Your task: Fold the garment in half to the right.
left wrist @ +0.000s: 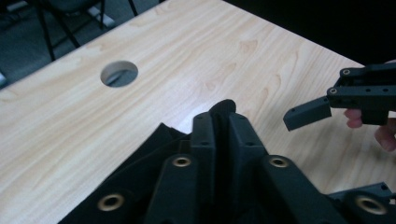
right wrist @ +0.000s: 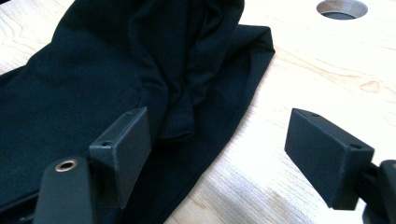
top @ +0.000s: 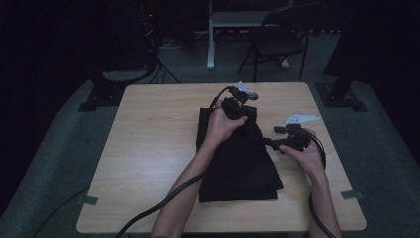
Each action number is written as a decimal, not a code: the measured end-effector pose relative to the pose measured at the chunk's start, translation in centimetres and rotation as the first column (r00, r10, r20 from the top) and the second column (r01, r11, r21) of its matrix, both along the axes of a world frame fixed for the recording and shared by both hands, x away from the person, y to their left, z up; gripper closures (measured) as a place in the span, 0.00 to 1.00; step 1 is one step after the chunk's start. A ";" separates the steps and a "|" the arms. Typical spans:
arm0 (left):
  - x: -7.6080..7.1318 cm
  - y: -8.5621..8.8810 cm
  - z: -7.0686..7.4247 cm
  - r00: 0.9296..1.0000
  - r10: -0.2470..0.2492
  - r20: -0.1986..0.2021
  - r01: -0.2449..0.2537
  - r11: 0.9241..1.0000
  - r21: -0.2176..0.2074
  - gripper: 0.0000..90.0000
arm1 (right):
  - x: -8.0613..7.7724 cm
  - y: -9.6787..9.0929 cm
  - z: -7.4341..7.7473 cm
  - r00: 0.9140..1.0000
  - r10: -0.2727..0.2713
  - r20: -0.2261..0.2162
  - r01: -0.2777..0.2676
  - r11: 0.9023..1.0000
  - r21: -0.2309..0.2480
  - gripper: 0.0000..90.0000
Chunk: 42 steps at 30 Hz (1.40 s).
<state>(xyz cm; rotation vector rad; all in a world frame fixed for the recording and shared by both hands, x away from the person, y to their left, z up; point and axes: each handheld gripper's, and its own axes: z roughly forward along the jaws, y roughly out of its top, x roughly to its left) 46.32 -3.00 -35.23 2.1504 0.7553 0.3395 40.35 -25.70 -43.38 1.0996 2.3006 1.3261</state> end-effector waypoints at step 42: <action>6.7 -4.1 -6.8 0.969 0.131 -0.209 -0.116 0.990 0.083 0.88 | 0.1 0.6 -0.5 0.999 0.034 -0.031 -0.035 0.999 -0.004 0.24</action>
